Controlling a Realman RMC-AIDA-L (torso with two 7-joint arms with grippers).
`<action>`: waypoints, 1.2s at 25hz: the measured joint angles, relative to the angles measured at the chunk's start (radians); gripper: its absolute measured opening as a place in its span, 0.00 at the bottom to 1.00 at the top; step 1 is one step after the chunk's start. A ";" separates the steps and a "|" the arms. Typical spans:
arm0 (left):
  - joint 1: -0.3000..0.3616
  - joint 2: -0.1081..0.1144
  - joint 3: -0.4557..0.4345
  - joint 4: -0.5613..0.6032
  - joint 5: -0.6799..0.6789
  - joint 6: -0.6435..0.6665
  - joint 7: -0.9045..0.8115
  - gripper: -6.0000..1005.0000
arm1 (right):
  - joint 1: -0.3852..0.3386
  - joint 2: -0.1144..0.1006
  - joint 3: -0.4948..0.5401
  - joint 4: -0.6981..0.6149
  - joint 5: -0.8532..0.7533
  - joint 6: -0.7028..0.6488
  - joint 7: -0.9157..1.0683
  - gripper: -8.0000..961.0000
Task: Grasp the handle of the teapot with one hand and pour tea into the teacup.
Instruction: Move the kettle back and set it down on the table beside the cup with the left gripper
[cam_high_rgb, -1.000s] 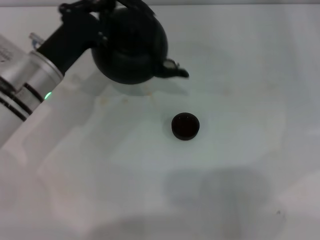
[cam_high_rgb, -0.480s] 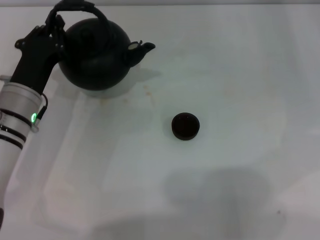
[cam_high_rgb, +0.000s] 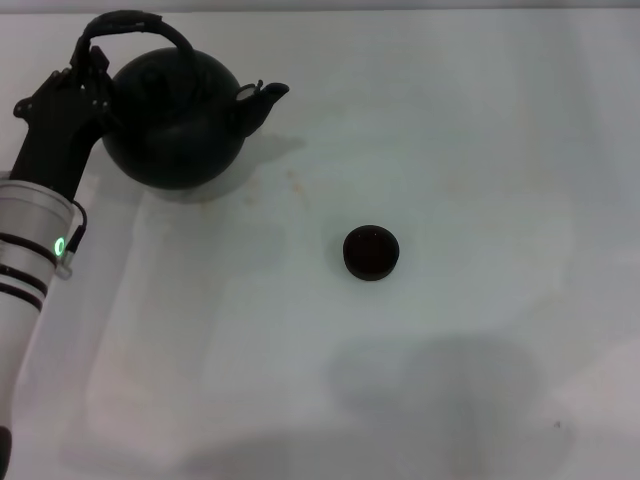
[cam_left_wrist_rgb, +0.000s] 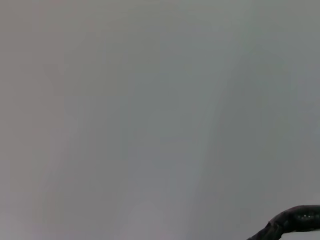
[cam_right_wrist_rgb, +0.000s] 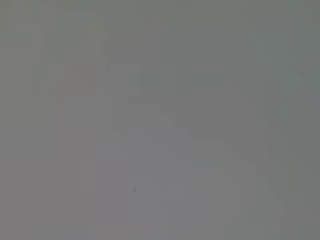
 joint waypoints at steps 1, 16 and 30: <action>0.000 0.001 -0.001 0.000 0.000 -0.019 0.000 0.11 | 0.000 0.000 0.000 0.000 0.000 0.000 0.000 0.86; -0.002 0.003 0.002 0.007 0.024 -0.075 -0.004 0.11 | 0.002 -0.001 0.000 0.000 0.000 -0.004 0.001 0.87; 0.013 0.006 0.003 0.025 0.109 -0.093 0.000 0.15 | 0.009 -0.001 0.000 0.000 0.000 -0.003 0.001 0.87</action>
